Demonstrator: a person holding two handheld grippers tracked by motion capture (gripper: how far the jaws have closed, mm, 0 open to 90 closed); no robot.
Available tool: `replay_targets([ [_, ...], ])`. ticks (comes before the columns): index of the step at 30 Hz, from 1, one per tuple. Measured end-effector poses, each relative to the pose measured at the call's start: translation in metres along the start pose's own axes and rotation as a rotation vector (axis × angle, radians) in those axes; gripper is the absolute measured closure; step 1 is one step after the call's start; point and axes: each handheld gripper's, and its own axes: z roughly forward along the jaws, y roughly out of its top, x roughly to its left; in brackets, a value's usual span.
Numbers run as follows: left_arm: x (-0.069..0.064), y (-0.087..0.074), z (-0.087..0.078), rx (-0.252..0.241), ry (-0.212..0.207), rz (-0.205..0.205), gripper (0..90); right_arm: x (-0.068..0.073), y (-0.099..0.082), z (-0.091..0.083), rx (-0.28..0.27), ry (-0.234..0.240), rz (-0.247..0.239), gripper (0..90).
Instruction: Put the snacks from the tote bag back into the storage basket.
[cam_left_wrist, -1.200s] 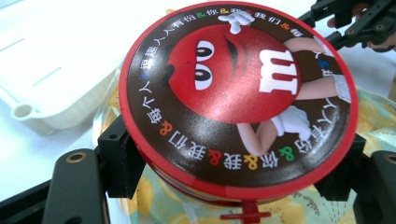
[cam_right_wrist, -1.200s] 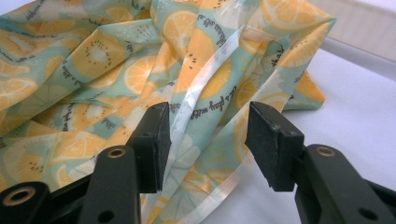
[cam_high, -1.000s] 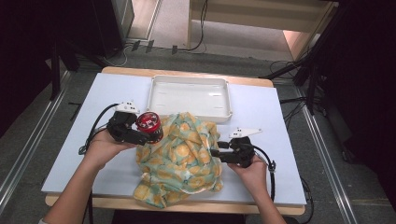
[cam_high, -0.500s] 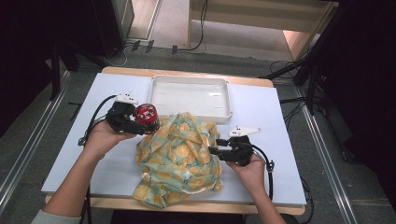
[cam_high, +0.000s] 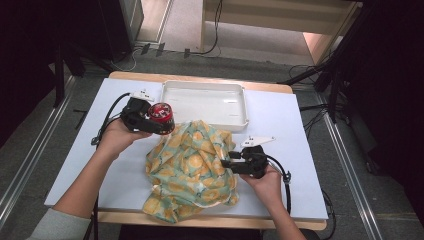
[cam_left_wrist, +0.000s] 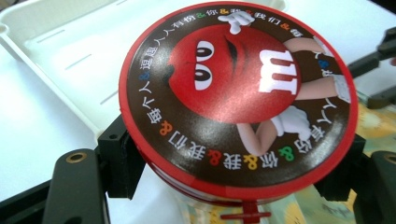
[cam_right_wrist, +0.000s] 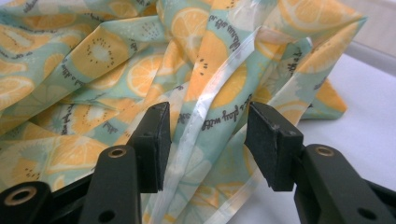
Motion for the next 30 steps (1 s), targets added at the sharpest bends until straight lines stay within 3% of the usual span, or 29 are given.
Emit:
replay_targets([
  [12, 0.019, 0.022, 0.005, -0.009, -0.018, 0.003, 25.5, 0.004, 0.0, 0.004, 0.021, 0.022, -0.002, 50.7],
  [15, 0.021, 0.029, 0.008, -0.009, -0.009, 0.022, 25.5, 0.004, 0.0, 0.005, 0.024, 0.021, -0.005, 50.8],
  [18, 0.025, 0.036, 0.015, 0.005, 0.001, 0.04, 25.5, 0.006, 0.0, 0.006, 0.023, 0.023, -0.006, 50.9],
  [22, 0.031, 0.042, 0.025, 0.0, -0.002, 0.037, 25.5, 0.007, 0.001, 0.004, -0.001, 0.023, -0.022, 51.1],
  [30, 0.042, 0.048, 0.044, 0.021, -0.002, 0.027, 25.5, 0.008, 0.001, 0.003, 0.0, 0.024, -0.022, 51.2],
])
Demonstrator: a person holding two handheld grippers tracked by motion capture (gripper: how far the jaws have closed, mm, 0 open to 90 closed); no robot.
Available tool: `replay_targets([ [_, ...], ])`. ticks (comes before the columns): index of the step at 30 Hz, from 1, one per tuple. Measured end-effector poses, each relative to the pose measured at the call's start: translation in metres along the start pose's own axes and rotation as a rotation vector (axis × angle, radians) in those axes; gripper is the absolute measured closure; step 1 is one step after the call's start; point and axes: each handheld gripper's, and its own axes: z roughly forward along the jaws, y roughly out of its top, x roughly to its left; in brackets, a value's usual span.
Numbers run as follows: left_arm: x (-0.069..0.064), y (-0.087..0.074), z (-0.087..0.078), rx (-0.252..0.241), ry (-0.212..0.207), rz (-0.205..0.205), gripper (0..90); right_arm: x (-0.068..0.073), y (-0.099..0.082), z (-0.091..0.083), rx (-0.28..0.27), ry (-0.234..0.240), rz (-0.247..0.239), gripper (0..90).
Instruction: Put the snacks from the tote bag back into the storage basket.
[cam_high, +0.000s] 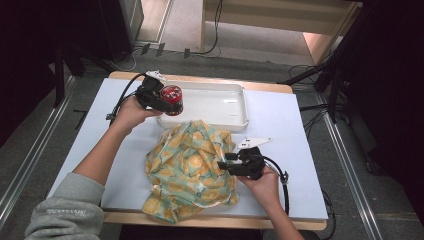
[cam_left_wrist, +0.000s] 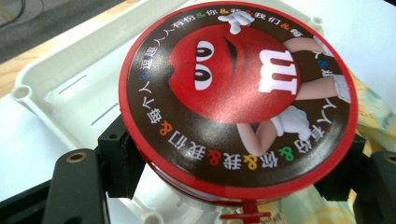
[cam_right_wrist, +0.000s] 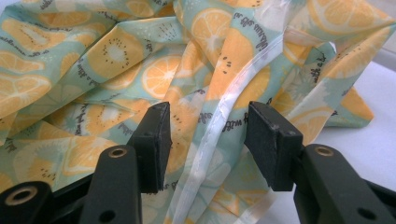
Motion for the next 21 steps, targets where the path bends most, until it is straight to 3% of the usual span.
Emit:
replay_targets([
  [5, 0.014, -0.004, 0.018, -0.013, 0.013, -0.037, 25.5, 0.0, -0.001, -0.001, -0.003, 0.002, 0.012, 51.2],
  [13, 0.022, -0.007, 0.034, 0.0, 0.018, -0.066, 25.5, 0.0, -0.002, -0.002, -0.006, -0.004, 0.016, 51.3],
  [16, 0.023, -0.005, 0.04, 0.035, 0.025, -0.051, 25.5, 0.0, -0.003, -0.002, -0.005, -0.005, 0.013, 51.7],
  [21, 0.024, -0.002, 0.046, 0.026, 0.02, -0.051, 25.5, -0.001, -0.004, -0.003, -0.003, -0.008, 0.018, 51.7],
])
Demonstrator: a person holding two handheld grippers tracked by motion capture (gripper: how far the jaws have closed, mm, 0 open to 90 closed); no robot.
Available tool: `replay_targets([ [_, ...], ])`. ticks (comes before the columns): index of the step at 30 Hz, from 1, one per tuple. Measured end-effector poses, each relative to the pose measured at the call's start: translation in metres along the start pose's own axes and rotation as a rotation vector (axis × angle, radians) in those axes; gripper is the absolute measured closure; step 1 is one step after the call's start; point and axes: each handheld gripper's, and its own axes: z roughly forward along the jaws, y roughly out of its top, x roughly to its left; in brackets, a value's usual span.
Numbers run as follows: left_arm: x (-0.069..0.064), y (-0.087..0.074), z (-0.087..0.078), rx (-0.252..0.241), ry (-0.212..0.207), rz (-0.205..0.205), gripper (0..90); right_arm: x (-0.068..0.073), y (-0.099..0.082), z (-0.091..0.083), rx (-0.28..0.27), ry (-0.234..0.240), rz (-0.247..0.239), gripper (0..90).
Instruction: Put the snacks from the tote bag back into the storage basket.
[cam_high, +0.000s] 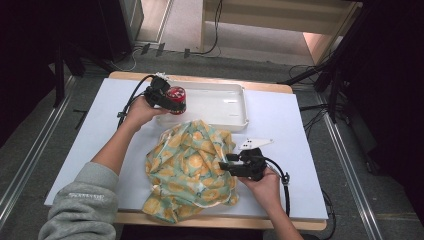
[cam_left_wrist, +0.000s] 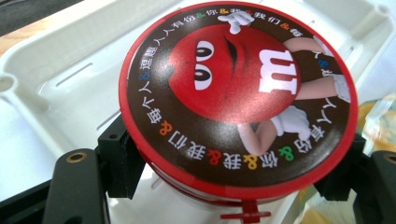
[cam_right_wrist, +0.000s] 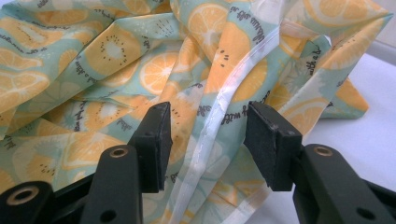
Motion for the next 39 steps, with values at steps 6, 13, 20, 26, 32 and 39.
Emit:
replay_targets([
  [6, 0.001, -0.003, 0.013, 0.019, -0.008, -0.001, 25.5, -0.002, -0.001, 0.0, 0.0, 0.0, 0.01, 51.7],
  [13, 0.002, -0.01, 0.024, 0.022, 0.001, -0.003, 25.5, -0.001, -0.002, 0.002, 0.004, 0.003, 0.008, 51.6],
  [20, 0.002, -0.016, 0.033, 0.04, 0.017, 0.03, 25.4, -0.002, -0.003, 0.002, 0.004, 0.0, 0.013, 51.6],
  [26, -0.001, -0.016, 0.036, 0.042, 0.029, 0.057, 25.4, -0.002, -0.003, 0.003, 0.008, -0.002, 0.009, 51.7],
  [32, -0.004, -0.018, 0.036, 0.045, 0.039, 0.08, 25.1, -0.001, -0.003, 0.003, 0.01, -0.003, 0.007, 51.7],
  [39, -0.001, -0.022, 0.035, 0.047, 0.0, 0.057, 23.1, -0.002, -0.003, 0.002, 0.004, -0.007, 0.01, 51.7],
])
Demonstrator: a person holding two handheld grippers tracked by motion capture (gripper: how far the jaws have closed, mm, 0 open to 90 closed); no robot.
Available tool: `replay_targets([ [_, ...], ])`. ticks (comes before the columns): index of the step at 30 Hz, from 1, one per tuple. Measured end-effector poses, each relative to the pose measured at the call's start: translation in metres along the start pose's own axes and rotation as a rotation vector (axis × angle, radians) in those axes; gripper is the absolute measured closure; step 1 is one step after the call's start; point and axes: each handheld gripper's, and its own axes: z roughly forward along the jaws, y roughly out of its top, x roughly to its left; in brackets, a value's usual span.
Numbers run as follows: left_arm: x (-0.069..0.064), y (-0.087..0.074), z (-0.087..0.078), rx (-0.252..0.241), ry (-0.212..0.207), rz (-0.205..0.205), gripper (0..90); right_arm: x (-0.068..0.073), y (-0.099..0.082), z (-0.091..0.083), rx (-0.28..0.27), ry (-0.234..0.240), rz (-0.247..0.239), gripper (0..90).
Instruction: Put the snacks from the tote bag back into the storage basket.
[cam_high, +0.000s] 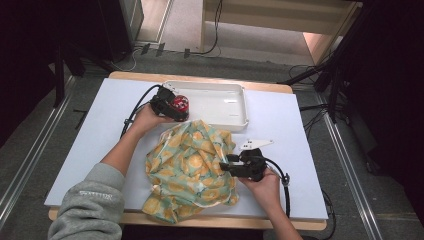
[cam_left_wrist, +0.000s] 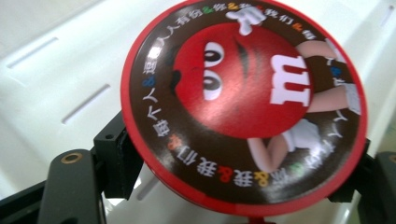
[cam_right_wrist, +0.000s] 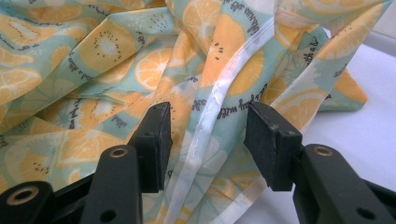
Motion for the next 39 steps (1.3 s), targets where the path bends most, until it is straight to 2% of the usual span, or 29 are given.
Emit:
replay_targets([
  [5, 0.0, -0.001, 0.001, 0.018, -0.009, 0.003, 21.3, 0.0, 0.0, -0.001, 0.0, -0.003, 0.003, 51.7],
  [11, -0.001, 0.002, -0.005, -0.007, -0.025, -0.017, 18.8, 0.0, 0.0, 0.0, 0.003, -0.001, 0.003, 51.7],
  [17, -0.001, 0.003, -0.013, -0.003, -0.039, -0.041, 17.9, 0.0, 0.0, -0.002, -0.006, -0.008, -0.006, 51.8],
  [25, 0.001, 0.001, -0.032, 0.005, -0.059, -0.054, 18.2, 0.0, -0.001, -0.003, -0.005, -0.004, -0.006, 51.9],
  [30, 0.001, -0.001, -0.044, 0.006, -0.055, -0.058, 18.6, 0.0, -0.001, -0.002, 0.002, -0.005, -0.002, 51.7],
  [35, 0.003, -0.006, -0.058, -0.029, -0.07, -0.084, 25.4, 0.0, 0.0, -0.001, -0.007, -0.004, 0.004, 51.3],
  [37, 0.004, -0.008, -0.063, -0.026, -0.076, -0.096, 27.5, 0.001, 0.001, 0.0, -0.006, -0.002, 0.004, 51.4],
  [39, 0.002, -0.01, -0.067, -0.018, -0.06, -0.102, 28.2, 0.002, 0.001, 0.001, 0.001, 0.0, -0.001, 51.3],
])
